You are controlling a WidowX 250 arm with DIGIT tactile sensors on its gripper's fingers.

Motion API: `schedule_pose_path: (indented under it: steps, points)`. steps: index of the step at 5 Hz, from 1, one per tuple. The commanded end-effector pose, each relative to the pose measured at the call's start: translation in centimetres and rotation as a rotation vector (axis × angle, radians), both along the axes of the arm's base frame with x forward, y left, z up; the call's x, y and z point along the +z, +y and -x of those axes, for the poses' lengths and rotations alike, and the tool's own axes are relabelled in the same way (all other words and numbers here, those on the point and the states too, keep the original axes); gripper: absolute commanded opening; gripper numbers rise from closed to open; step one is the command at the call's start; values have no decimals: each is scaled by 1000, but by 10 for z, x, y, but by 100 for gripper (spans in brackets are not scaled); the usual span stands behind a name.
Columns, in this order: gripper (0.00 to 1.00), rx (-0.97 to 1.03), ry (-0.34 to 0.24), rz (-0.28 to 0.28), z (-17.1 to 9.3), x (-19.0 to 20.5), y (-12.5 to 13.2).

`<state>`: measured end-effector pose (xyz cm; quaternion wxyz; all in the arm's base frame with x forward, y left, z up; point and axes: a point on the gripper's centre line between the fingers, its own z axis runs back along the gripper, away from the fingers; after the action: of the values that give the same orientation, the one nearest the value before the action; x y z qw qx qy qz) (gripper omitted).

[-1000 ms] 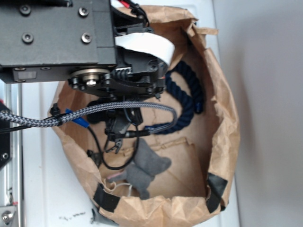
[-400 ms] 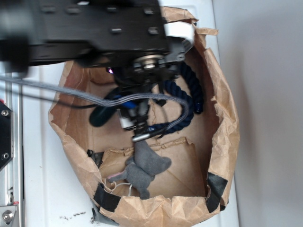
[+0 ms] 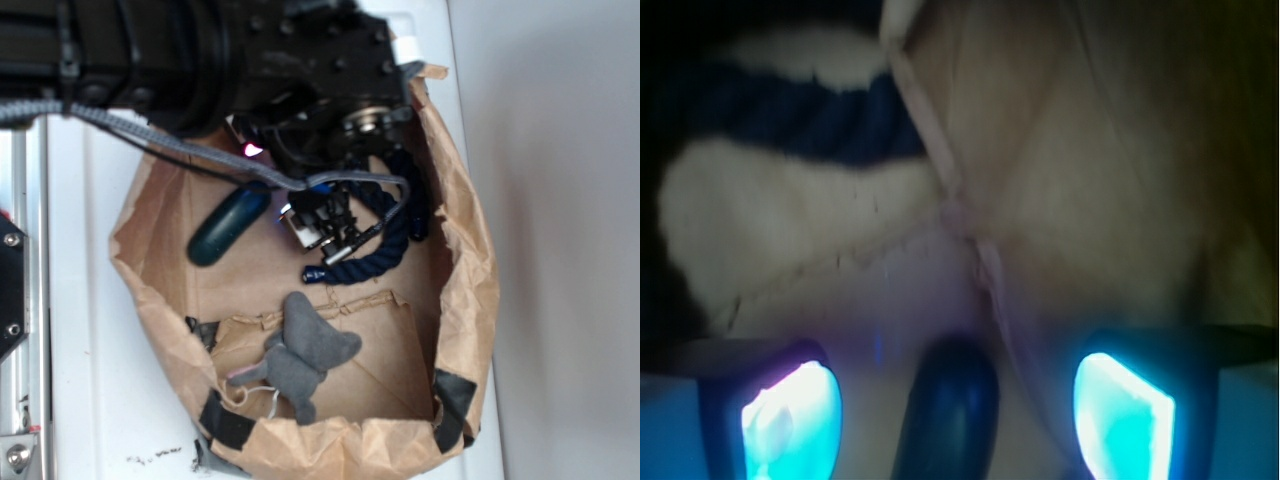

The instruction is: Grab the plastic pickle.

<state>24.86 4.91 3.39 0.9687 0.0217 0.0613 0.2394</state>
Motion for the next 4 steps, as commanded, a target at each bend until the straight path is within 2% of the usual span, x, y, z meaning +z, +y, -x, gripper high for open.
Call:
schedule_pose_path:
  steps: [1,2,3,4]
  points:
    - [100,-20,-254,81,15,7,10]
    - [100,-30,-276,80,12,-3,5]
    - [0,-36,-294,60,17,-26,5]
    - [0,-44,-310,50,18,-26,4]
